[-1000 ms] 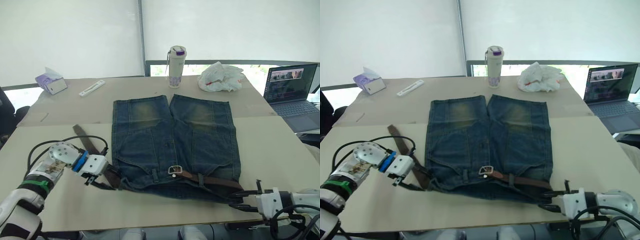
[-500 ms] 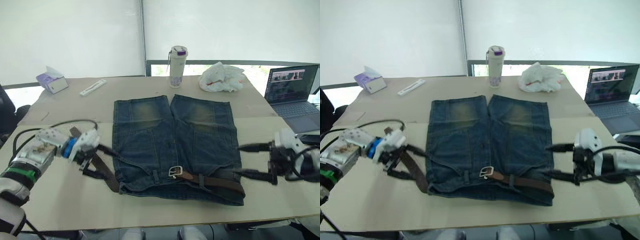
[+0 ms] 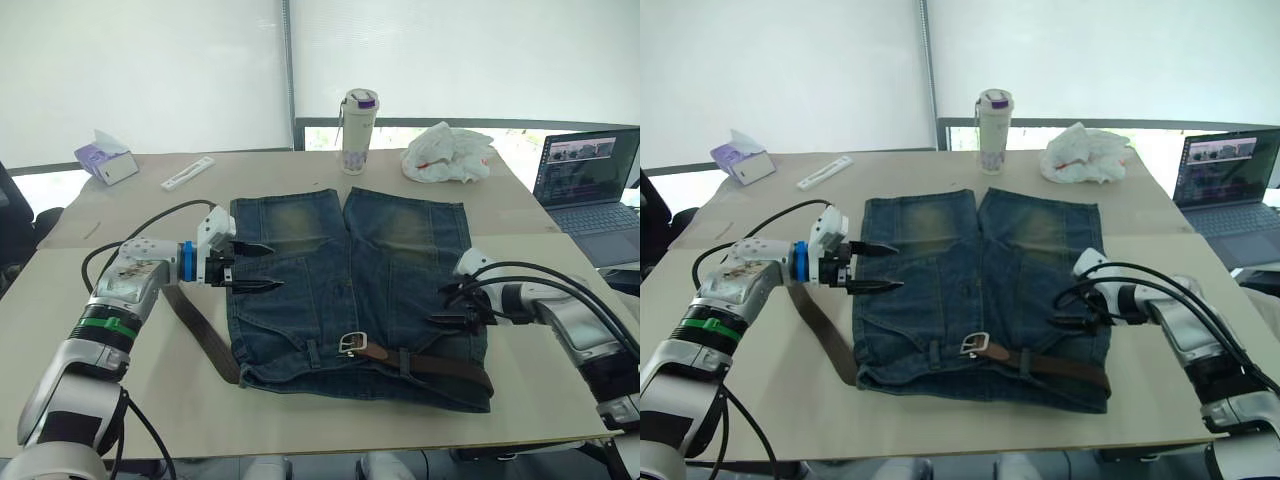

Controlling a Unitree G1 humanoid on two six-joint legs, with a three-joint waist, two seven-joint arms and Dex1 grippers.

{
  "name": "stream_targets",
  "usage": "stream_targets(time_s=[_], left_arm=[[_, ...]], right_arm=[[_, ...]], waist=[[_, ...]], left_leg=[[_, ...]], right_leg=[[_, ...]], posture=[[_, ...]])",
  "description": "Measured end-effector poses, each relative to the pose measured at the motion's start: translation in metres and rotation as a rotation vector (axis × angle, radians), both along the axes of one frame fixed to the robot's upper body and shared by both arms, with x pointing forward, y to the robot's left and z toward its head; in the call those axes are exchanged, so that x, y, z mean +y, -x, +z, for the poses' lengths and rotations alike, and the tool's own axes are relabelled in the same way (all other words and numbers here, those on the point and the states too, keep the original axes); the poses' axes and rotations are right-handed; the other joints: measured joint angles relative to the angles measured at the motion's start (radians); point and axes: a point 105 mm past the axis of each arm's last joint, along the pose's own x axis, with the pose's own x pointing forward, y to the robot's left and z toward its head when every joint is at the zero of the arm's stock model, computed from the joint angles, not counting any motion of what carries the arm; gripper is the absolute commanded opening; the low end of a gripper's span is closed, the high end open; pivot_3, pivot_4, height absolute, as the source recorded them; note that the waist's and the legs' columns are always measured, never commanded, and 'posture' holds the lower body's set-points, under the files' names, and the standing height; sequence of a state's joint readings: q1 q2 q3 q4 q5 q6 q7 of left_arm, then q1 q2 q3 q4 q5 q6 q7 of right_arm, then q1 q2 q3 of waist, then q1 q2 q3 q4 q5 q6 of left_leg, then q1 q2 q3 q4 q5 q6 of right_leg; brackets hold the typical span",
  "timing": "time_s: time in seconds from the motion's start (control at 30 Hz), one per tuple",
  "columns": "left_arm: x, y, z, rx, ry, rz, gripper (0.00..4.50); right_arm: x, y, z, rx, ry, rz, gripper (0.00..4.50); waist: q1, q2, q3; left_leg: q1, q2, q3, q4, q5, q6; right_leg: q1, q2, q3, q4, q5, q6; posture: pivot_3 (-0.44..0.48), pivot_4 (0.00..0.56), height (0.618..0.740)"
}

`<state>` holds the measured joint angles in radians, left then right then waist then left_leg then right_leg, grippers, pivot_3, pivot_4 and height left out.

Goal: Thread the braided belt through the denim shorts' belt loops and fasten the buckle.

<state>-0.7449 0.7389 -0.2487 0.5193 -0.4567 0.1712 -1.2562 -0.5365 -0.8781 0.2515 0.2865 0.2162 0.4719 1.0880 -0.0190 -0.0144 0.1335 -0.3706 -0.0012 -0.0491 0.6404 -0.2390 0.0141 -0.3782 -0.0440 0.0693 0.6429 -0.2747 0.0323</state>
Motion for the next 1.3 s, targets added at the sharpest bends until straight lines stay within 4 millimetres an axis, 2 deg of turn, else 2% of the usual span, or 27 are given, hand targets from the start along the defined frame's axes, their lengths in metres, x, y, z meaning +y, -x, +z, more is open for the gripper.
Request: stream_targets(time_s=[0.03,0.17,0.37,0.4,0.73,0.83,0.93,1.07,1.17,1.2,1.3], left_arm=[[0.002,0.0,-0.005,-0.003,-0.03,0.004,4.5],[0.012,0.004,-0.035,0.018,-0.17,0.024,4.5],[0.021,0.001,-0.044,0.009,-0.241,0.057,4.5],[0.021,0.001,-0.044,0.005,-0.24,0.054,4.5],[0.013,-0.003,-0.042,-0.016,-0.197,0.053,4.5],[0.013,-0.003,-0.042,-0.025,-0.204,0.048,4.5],[0.015,-0.004,-0.041,-0.029,-0.204,0.057,4.5],[0.016,-0.004,-0.039,-0.033,-0.199,0.06,4.5],[0.016,-0.004,-0.039,-0.033,-0.198,0.06,4.5],[0.015,-0.004,-0.039,-0.034,-0.197,0.059,4.5],[0.014,-0.004,-0.039,-0.034,-0.195,0.056,4.5]], right_arm=[[0.0,-0.002,0.001,0.009,0.012,-0.003,3.68],[-0.005,-0.006,0.001,0.024,0.075,-0.009,2.27],[-0.003,-0.01,0.002,-0.005,0.126,0.011,0.24],[-0.001,-0.011,0.002,-0.02,0.125,0.018,0.06],[0.014,-0.021,-0.001,-0.142,0.036,-0.019,0.06],[0.018,-0.023,0.001,-0.17,0.017,-0.019,0.92],[0.024,-0.022,0.005,-0.162,-0.018,-0.003,1.99],[0.054,-0.021,0.027,-0.191,-0.13,0.047,3.41],[0.078,-0.021,0.035,-0.198,-0.221,0.037,4.42],[0.089,-0.021,0.035,-0.193,-0.253,0.026,4.49],[0.1,-0.022,0.029,-0.199,-0.251,-0.004,4.49]], waist=[[-0.001,0.0,0.0],[0.001,0.001,0.0],[0.001,0.0,-0.001],[0.001,0.0,-0.001],[-0.028,-0.001,-0.002],[-0.03,-0.001,-0.002],[-0.026,-0.001,-0.001],[-0.024,-0.001,-0.001],[-0.022,-0.001,-0.002],[-0.022,-0.001,-0.002],[-0.02,-0.001,-0.002]], left_leg=[[0.0,0.0,0.0,0.0,0.0,0.0],[0.001,0.0,0.0,0.0,0.0,0.0],[0.001,0.0,0.0,0.0,0.0,0.0],[0.001,0.0,-0.001,0.0,0.0,0.0],[0.003,0.001,-0.003,0.0,0.0,0.001],[0.002,0.001,-0.003,0.0,0.0,0.001],[0.0,0.001,-0.003,0.0,0.0,0.001],[-0.002,0.001,-0.005,0.0,0.0,0.001],[-0.002,0.001,-0.005,0.0,0.0,0.001],[-0.002,0.0,-0.005,0.0,0.0,0.001],[-0.003,0.0,-0.005,0.0,0.0,0.001]], right_leg=[[0.0,0.0,0.0,0.0,0.0,0.0],[0.001,0.0,0.0,0.0,0.0,0.0],[0.002,0.0,-0.001,0.0,0.0,0.0],[0.002,0.0,-0.001,0.0,0.0,0.0],[0.002,0.001,0.0,0.003,0.0,0.0],[-0.001,0.001,0.001,0.004,0.0,0.0],[-0.003,0.0,0.001,0.004,0.0,0.0],[-0.005,0.0,0.001,0.005,0.0,0.0],[-0.005,-0.001,0.001,0.005,0.0,0.0],[-0.005,-0.001,0.001,0.005,0.0,-0.001],[-0.007,-0.001,0.001,0.005,0.0,-0.001]], posture=[[0.0,0.15,0.74],[0.0,0.15,0.74],[0.0,0.15,0.74],[0.0,0.15,0.74],[0.0,0.15,0.74],[0.0,0.15,0.74],[0.0,0.15,0.74],[0.0,0.15,0.74],[0.0,0.15,0.74],[0.0,0.15,0.74],[0.0,0.15,0.74]])
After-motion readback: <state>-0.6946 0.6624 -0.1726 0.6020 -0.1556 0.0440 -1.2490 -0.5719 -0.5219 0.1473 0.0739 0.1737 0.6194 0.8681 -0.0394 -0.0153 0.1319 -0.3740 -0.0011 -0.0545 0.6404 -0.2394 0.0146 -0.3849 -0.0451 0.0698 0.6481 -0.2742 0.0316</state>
